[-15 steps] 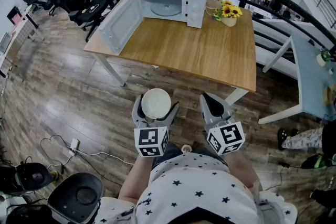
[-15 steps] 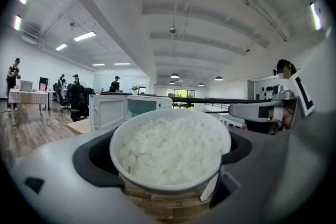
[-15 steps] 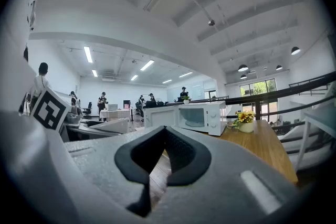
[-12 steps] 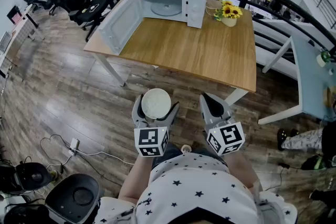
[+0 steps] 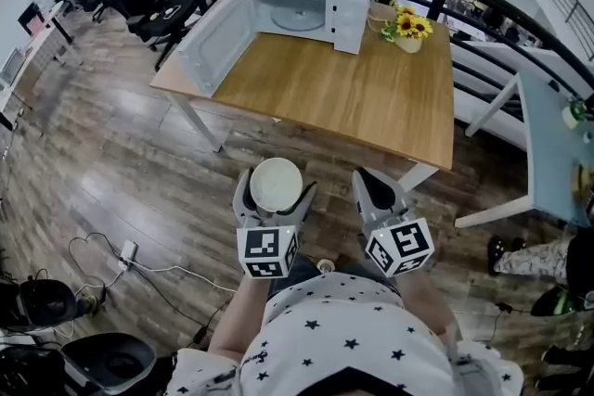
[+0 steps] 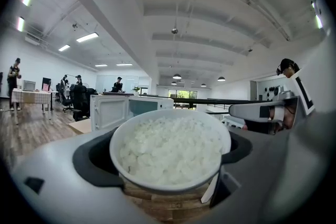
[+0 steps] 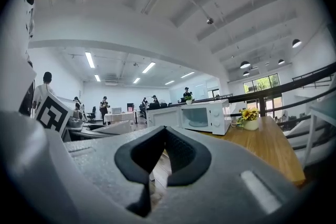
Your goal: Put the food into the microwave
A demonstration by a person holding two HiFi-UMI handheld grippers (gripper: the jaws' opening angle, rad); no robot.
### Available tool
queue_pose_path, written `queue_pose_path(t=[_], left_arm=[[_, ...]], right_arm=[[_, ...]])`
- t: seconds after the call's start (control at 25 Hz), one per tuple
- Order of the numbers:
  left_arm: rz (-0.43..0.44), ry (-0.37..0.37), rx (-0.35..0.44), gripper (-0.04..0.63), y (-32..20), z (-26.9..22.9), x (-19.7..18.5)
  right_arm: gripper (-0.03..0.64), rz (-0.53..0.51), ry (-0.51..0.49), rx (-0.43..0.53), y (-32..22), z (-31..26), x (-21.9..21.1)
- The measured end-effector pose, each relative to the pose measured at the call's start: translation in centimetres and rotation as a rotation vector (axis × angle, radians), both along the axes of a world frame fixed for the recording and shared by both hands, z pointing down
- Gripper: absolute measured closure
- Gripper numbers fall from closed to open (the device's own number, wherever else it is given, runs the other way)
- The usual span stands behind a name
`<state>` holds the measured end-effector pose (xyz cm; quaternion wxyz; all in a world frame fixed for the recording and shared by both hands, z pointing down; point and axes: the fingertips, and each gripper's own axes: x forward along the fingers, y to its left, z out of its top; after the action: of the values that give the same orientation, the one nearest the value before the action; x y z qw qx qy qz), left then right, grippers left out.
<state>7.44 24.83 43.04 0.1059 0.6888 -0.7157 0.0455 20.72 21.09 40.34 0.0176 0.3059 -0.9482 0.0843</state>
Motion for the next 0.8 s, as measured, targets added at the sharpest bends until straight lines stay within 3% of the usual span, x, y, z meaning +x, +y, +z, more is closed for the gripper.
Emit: queue_pose_path(t=[0.8], left_arm=[[-0.050,0.002,-0.025,0.066,-2.8,0.6,-0.6]], right_arm=[[0.612,-0.069,-0.003,-0.057,-3.2,1.5,-0.8]])
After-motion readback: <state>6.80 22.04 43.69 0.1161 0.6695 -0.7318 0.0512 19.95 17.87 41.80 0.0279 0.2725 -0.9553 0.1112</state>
